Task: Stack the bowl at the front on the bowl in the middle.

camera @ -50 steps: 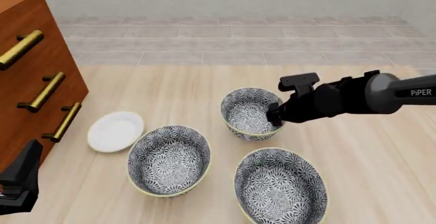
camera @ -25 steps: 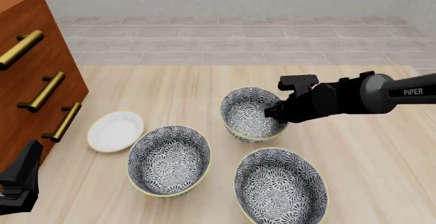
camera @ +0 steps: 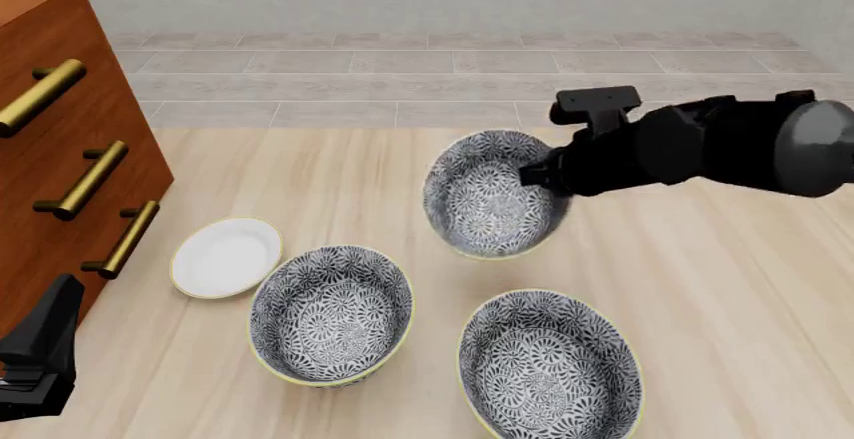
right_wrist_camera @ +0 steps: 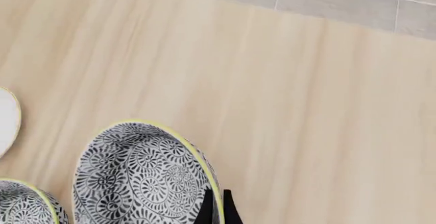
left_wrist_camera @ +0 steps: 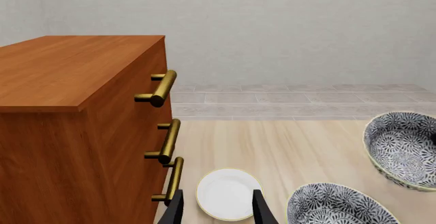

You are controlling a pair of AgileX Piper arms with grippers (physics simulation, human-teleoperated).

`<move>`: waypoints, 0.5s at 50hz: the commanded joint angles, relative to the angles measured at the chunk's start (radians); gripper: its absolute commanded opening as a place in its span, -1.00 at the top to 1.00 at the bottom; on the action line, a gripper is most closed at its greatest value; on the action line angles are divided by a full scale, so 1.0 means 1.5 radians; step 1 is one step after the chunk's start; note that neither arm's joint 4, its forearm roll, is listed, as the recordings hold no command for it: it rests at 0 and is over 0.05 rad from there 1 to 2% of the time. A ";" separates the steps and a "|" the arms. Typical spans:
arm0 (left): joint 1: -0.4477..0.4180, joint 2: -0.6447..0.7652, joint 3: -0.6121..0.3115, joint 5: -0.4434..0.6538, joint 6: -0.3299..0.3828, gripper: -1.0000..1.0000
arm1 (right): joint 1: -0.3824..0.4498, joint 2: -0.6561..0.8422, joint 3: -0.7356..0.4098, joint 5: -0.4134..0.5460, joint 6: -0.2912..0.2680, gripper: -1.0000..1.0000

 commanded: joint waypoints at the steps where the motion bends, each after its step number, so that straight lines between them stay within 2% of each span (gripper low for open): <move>1: 0.000 0.000 0.000 0.000 0.000 -1.00 | 0.018 -0.093 -0.111 0.107 0.001 1.00; 3: 0.000 0.000 0.000 0.000 0.000 -1.00 | 0.017 -0.098 -0.127 0.119 -0.016 1.00; 6: 0.000 0.000 0.000 0.000 0.000 -1.00 | 0.019 -0.102 -0.144 0.135 -0.020 1.00; 25: 0.000 0.000 0.000 0.000 0.000 -1.00 | 0.081 -0.153 -0.150 0.197 -0.021 1.00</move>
